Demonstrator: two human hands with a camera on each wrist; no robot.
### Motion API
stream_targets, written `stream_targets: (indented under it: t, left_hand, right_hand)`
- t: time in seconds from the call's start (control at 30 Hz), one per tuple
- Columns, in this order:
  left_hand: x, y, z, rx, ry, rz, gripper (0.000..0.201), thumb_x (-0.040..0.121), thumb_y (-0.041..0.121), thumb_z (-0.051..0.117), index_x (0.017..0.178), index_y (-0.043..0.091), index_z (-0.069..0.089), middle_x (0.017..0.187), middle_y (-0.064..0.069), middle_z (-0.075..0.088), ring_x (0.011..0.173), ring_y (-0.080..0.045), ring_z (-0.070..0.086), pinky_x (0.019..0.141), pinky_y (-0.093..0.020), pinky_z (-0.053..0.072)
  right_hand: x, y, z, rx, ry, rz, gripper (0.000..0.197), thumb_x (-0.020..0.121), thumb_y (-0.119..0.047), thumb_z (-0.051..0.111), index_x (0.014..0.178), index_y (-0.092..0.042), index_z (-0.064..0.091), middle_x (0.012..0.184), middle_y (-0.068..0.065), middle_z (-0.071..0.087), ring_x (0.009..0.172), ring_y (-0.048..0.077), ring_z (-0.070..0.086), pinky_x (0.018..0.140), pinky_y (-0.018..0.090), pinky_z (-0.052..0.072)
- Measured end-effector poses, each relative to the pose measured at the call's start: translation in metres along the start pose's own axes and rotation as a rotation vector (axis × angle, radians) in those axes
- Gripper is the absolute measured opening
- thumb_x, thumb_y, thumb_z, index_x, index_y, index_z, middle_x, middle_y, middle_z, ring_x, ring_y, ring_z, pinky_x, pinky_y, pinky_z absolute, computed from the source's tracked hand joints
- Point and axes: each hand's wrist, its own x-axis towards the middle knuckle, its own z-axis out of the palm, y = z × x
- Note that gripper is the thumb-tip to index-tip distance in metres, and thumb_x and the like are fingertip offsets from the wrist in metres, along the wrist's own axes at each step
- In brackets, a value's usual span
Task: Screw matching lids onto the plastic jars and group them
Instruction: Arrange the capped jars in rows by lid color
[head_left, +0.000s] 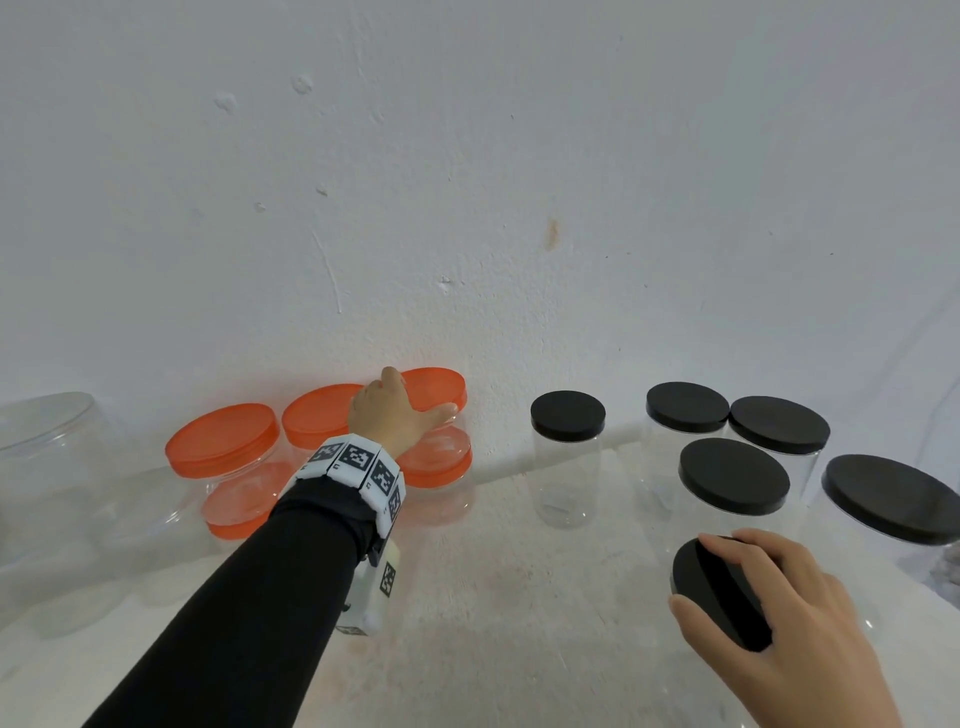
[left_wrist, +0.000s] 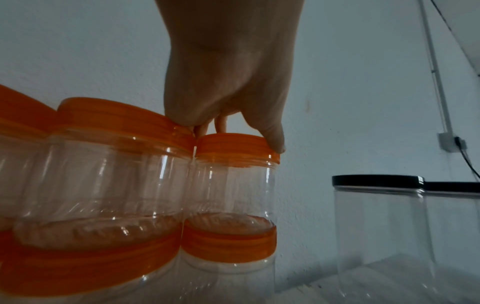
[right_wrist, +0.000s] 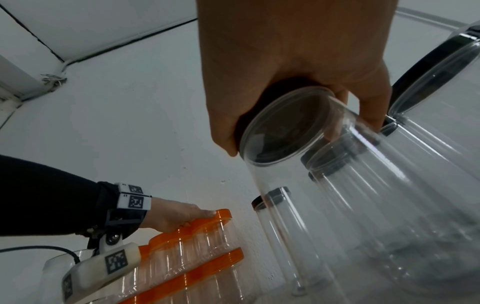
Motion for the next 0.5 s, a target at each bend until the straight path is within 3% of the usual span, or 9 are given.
stream_targets:
  t: [0.13,0.27,0.37,0.5]
  left_hand:
    - [-0.008,0.003,0.005,0.033,0.081,0.09,0.085,0.08,0.059,0.065,0.139,0.006,0.034,0.137,-0.015,0.045,0.129,-0.033,0.038,0.108,-0.045,0.032]
    - [-0.023,0.028,0.021,-0.117,0.146,0.339,0.069,0.086,0.045,0.065,0.14,0.011,0.037,0.149,-0.008,0.032,0.146,-0.028,0.012,0.12,-0.041,0.014]
    - [-0.028,0.061,0.037,-0.226,0.0,0.488,0.066,0.088,0.044,0.064,0.14,0.015,0.037,0.15,-0.002,0.032,0.147,-0.02,0.013,0.118,-0.035,0.015]
    - [-0.026,0.098,0.062,-0.139,-0.282,0.487,0.081,0.084,0.051,0.066,0.146,0.015,0.028,0.15,-0.005,0.031,0.141,-0.023,0.024,0.115,-0.04,0.026]
  right_hand:
    - [-0.002,-0.002,-0.003,-0.013,0.027,-0.012,0.051,0.066,-0.026,0.085,0.113,-0.023,0.067,0.114,-0.012,0.046,0.103,0.022,0.041,0.08,0.036,0.033]
    - [-0.002,-0.001,-0.003,-0.017,0.007,-0.002,0.053,0.065,-0.027,0.085,0.115,-0.022,0.067,0.121,-0.006,0.051,0.102,0.019,0.038,0.081,0.035,0.033]
    - [-0.001,-0.002,-0.002,0.003,-0.007,0.004,0.055,0.063,-0.027,0.086,0.115,-0.023,0.068,0.124,-0.005,0.051,0.105,0.021,0.041,0.084,0.035,0.034]
    - [-0.001,-0.003,-0.005,0.002,-0.035,-0.016,0.055,0.061,-0.028,0.089,0.112,-0.018,0.071,0.125,0.005,0.056,0.109,0.036,0.049,0.093,0.047,0.037]
